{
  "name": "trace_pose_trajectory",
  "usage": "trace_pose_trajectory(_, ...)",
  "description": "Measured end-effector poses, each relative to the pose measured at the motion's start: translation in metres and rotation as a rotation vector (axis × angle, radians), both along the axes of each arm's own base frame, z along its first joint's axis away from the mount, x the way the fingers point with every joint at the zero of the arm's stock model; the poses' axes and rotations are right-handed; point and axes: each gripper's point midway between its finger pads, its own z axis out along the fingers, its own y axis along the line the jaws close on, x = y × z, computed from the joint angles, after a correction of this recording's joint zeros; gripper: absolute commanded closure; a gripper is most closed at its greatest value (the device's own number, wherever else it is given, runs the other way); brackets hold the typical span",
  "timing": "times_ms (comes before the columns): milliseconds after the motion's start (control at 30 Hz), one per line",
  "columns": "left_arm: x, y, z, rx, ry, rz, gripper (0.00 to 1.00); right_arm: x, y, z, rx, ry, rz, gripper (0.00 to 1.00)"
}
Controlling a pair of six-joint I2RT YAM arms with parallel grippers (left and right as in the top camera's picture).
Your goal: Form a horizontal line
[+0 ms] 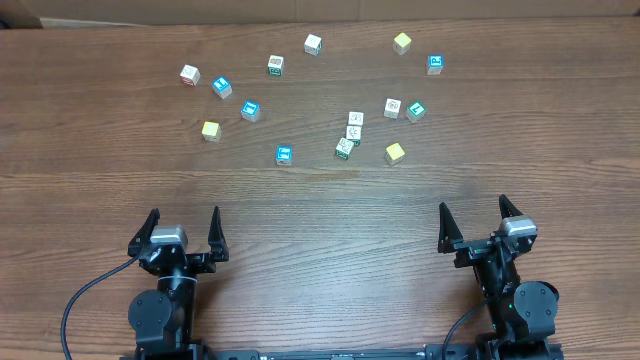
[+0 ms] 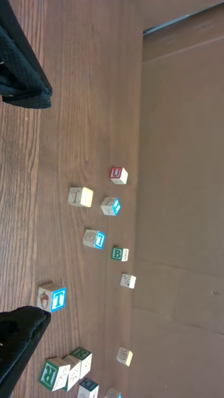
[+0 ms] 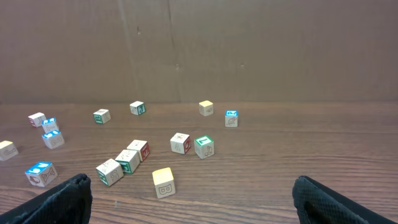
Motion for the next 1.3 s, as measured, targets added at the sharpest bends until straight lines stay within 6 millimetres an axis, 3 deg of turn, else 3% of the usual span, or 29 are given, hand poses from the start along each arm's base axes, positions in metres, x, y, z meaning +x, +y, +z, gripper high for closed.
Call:
trace_pose_trajectory(600, 0.000, 0.000, 0.004, 0.001, -0.017, -0.002, 0.00, 0.000, 0.000, 0.000, 0.000, 0.000, 0.000, 0.00)
trace_pose_trajectory(833, -0.002, -0.019, 0.011, -0.007, -0.019, -0.108, 0.00, 0.000, 0.000, 0.000, 0.000, 0.000, 0.000, 0.00)
trace_pose_trajectory(933, -0.007, -0.027, 0.029, -0.013, -0.027, -0.153, 0.00, 0.000, 0.000, 0.000, -0.001, 0.000, 0.000, 0.00)
trace_pose_trajectory(1167, -0.030, -0.045, 0.121, 0.008, -0.163, -0.248, 0.00, 0.000, 0.000, 0.000, 0.000, 0.000, 0.000, 0.00)
trace_pose_trajectory(1300, -0.026, -0.056, 0.152, -0.017, -0.078, -0.321, 0.00, 0.000, 0.000, 0.000, 0.000, 0.000, 0.000, 0.00)
